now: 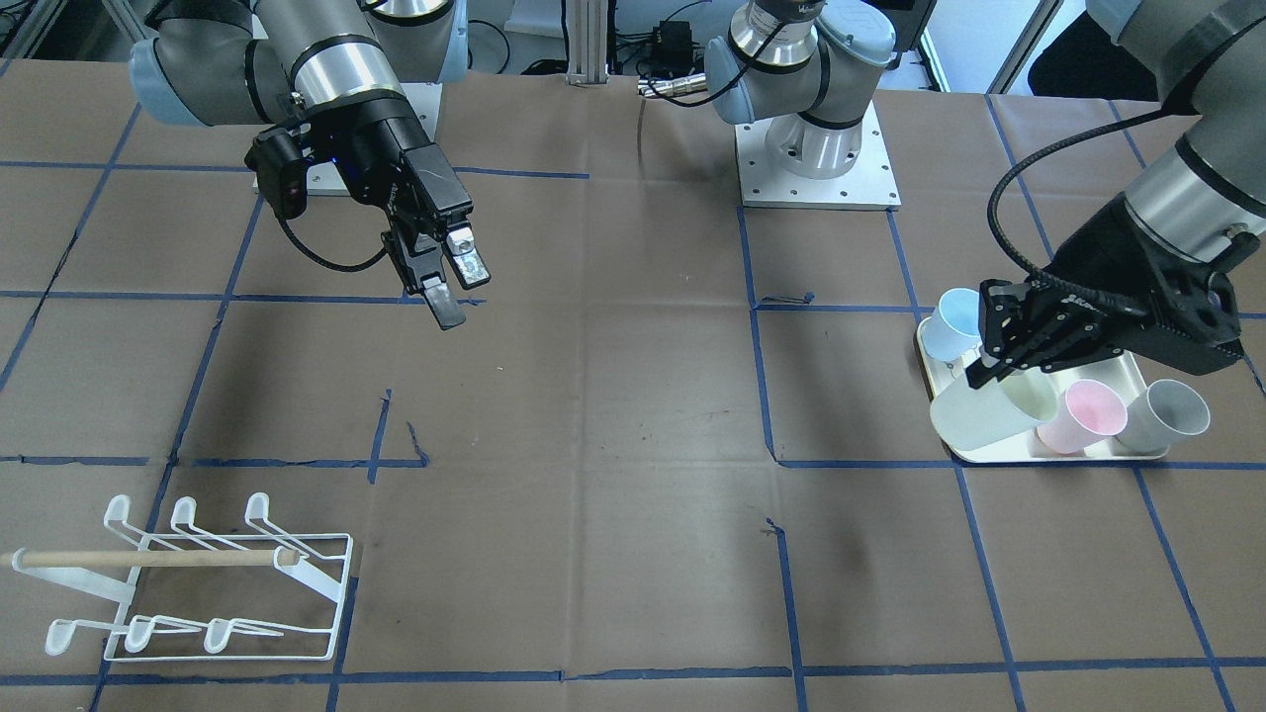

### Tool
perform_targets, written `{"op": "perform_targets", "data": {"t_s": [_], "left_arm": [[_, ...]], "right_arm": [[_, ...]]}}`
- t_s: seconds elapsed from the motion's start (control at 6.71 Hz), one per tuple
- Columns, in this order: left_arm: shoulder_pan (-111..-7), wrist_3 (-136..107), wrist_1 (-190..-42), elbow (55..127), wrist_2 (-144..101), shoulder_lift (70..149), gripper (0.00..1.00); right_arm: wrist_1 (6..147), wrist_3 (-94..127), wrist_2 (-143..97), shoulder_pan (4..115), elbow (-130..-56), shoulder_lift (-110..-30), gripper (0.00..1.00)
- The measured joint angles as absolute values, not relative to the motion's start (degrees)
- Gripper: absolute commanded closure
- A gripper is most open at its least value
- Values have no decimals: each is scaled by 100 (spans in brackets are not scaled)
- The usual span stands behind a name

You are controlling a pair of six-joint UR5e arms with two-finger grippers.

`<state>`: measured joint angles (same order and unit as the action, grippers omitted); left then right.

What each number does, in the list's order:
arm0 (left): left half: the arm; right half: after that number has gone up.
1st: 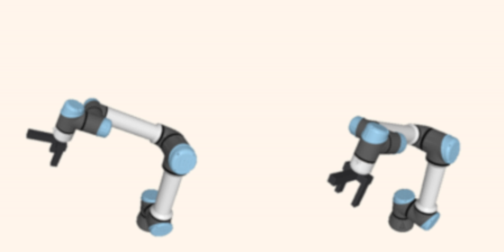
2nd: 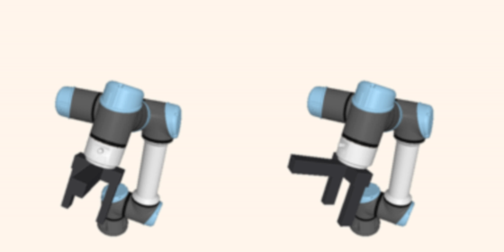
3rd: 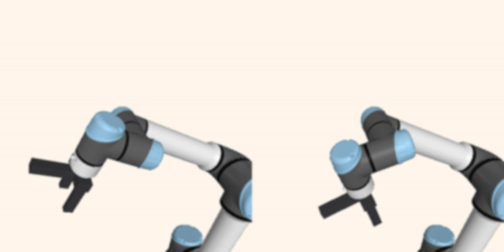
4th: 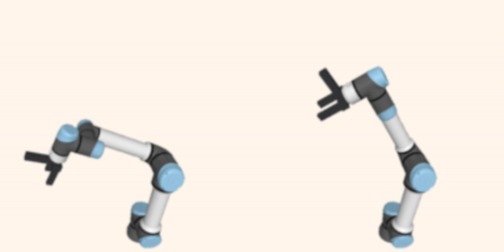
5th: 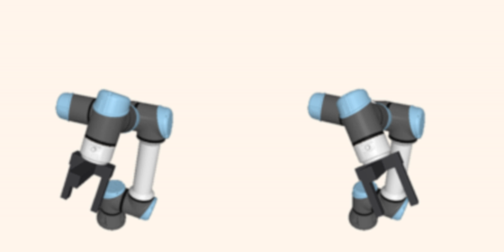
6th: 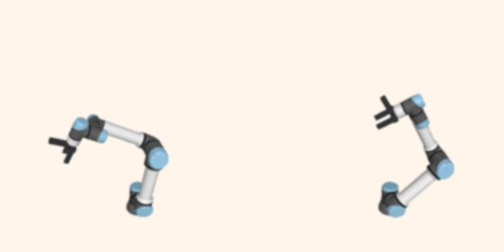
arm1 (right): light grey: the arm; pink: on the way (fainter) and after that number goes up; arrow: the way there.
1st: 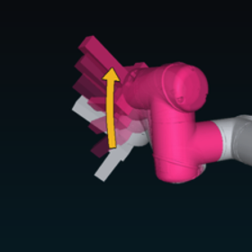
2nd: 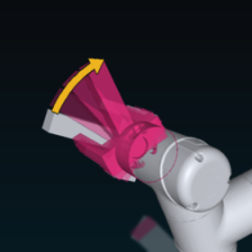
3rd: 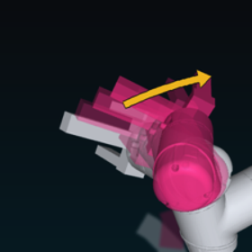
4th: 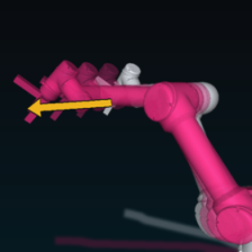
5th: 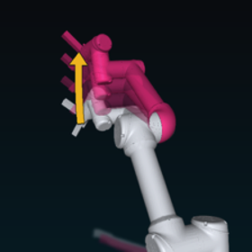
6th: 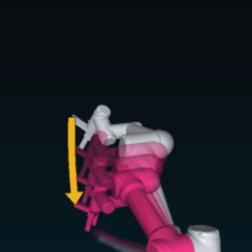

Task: Transfer IKEA cup to right arm and place on rack

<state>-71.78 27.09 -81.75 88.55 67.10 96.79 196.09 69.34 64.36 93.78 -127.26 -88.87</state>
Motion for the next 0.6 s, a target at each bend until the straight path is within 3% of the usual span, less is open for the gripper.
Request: {"op": "perform_targets", "data": {"t_s": [0.6], "left_arm": [[-7709,2815,-6750,9328,4460,9539,100]], "right_arm": [[19738,7578,6447,9361,-12800,-8846,0]]}}
